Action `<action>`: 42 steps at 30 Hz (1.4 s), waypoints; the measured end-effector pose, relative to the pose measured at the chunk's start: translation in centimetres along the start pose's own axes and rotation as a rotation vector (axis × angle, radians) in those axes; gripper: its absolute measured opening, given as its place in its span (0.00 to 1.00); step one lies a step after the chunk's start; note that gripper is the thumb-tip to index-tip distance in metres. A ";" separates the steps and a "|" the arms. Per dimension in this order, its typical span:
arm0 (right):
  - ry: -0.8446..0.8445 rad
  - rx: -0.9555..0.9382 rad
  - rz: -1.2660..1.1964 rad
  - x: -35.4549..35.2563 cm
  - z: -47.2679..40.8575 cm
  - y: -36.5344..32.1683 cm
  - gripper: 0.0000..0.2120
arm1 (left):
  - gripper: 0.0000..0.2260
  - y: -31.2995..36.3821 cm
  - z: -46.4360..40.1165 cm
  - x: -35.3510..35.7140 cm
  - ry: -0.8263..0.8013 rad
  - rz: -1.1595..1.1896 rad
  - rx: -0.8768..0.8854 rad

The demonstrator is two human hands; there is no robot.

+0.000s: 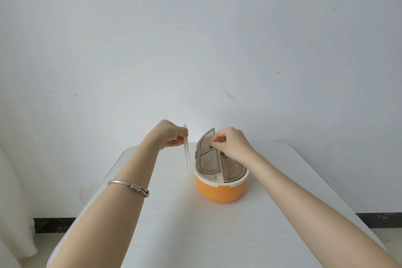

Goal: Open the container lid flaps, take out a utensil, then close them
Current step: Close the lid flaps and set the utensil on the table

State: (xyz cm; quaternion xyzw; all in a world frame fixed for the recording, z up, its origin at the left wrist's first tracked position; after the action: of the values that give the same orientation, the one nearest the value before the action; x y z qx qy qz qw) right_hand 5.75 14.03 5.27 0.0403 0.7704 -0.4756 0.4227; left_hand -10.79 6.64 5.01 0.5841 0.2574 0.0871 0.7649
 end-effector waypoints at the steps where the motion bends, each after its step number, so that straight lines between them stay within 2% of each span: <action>1: 0.001 0.000 -0.005 0.1 0.1 0.4 0.05 | 0.08 -0.3 -0.1 0.1 -0.003 -0.006 -0.007; 16: 0.077 -0.090 0.026 0.1 1.1 1.7 0.06 | 0.02 -5.0 -1.6 1.9 -0.012 -0.171 -0.111; 20: 0.101 -0.114 0.050 0.3 1.1 1.8 0.06 | 0.05 -6.7 -2.4 2.7 0.017 -0.274 -0.125; 25: 0.093 -0.129 0.054 0.2 1.0 1.9 0.06 | 0.03 -7.7 -3.0 3.2 0.079 -0.368 -0.094; 29: 0.089 -0.134 0.061 0.2 0.9 2.0 0.06 | 0.06 -7.4 -2.8 3.2 0.127 -0.413 -0.052; 33: 0.092 -0.134 0.055 0.2 0.7 2.1 0.06 | 0.01 -7.1 -2.8 3.2 0.135 -0.468 -0.033; 42: 0.084 -0.124 0.050 0.2 0.8 2.2 0.06 | 0.06 -6.9 -2.2 3.2 0.130 -0.485 -0.035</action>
State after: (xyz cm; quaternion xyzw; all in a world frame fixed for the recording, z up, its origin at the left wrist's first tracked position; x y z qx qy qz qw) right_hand 7.14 14.56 3.49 0.0535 0.8141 -0.4142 0.4035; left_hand -10.28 7.81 -2.82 0.4851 0.4371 -0.0572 0.7552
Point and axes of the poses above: each hand's wrist, its own z-axis away from the middle knuckle, its own x-axis out of the palm, y = z × x, the point moved 10 cm from there along -z, towards the middle knuckle, and after that the axes turned 3 degrees about -y, right-handed, at the moved point
